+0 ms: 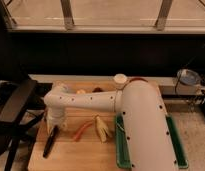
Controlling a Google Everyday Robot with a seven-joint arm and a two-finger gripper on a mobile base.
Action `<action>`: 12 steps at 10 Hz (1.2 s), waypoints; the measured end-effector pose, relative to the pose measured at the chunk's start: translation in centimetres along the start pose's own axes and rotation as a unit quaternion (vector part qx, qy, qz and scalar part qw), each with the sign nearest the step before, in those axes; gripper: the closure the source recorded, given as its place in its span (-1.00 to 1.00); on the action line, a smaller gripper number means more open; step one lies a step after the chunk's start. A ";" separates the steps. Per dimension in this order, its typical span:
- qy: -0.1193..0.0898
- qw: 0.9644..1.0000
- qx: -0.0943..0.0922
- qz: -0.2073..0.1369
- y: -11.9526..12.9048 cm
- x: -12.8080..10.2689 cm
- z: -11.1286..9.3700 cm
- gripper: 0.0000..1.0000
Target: Wipe table surface with brush
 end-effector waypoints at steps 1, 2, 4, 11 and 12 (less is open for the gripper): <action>0.000 1.000 0.000 0.000 0.0 0.0 0.0 0.59; 0.000 1.000 0.000 0.000 0.1 0.0 0.0 0.76; 0.012 1.000 -0.017 0.016 0.5 -0.8 -1.2 1.00; 0.015 0.993 -0.083 0.086 6.1 -5.3 -5.6 1.00; 0.004 0.993 -0.089 0.082 6.3 -5.5 -5.3 1.00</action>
